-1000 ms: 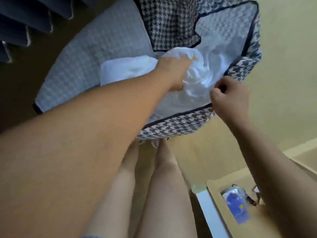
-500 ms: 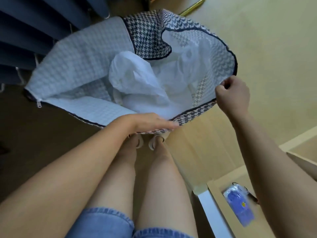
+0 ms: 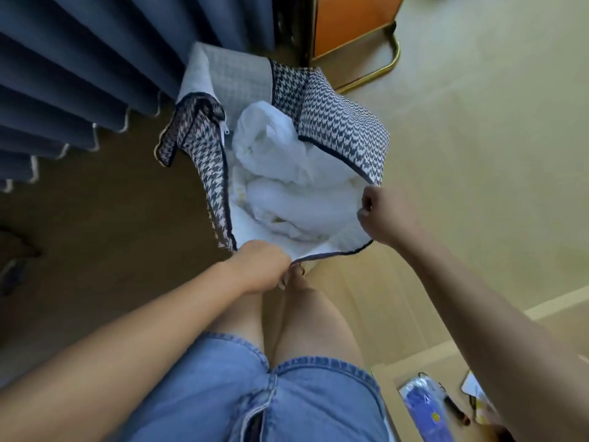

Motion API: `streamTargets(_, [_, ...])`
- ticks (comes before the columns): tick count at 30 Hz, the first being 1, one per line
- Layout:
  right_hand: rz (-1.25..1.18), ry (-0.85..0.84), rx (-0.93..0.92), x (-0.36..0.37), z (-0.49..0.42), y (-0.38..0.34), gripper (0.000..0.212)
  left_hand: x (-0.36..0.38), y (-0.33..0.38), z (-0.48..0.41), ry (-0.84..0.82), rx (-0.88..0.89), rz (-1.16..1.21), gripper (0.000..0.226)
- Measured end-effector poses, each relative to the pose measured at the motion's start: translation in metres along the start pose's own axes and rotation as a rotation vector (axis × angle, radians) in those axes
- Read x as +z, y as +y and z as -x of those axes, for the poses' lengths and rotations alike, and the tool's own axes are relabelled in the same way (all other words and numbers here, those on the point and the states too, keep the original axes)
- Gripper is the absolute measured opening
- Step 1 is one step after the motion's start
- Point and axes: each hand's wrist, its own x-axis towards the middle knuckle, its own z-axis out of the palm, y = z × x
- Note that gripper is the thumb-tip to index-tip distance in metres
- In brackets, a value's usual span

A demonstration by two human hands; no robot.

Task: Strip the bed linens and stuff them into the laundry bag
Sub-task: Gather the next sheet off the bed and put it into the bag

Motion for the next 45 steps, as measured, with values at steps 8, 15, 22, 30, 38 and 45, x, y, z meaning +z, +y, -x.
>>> streamTargets(8, [0.305,-0.152,-0.057,0.013,0.023,-0.035,0.011,0.014,0.000,-0.013,0.223,-0.156,0.274,0.021])
streamTargets(15, [0.333,-0.217,-0.286,0.052,0.061,-0.112,0.024,0.041,-0.021,0.050,0.362,-0.362,0.670,0.024])
streamTargets(22, [0.370,-0.223,-0.587,0.112,0.138,-0.201,0.030,0.153,-0.010,0.170,0.519,-0.671,1.110,0.025])
streamTargets(30, [0.618,-0.393,-1.028,0.222,0.299,-0.313,0.026,0.364,0.086,0.334,0.657,-1.145,1.553,0.021])
streamTargets(38, [0.744,-0.553,-1.414,0.311,0.450,-0.401,0.026,0.489,0.183,0.431,0.833,-1.561,1.747,0.025])
streamTargets(45, [0.760,-0.626,-1.760,0.380,0.526,-0.483,0.024,0.541,0.185,0.483,1.053,-1.822,1.928,0.026])
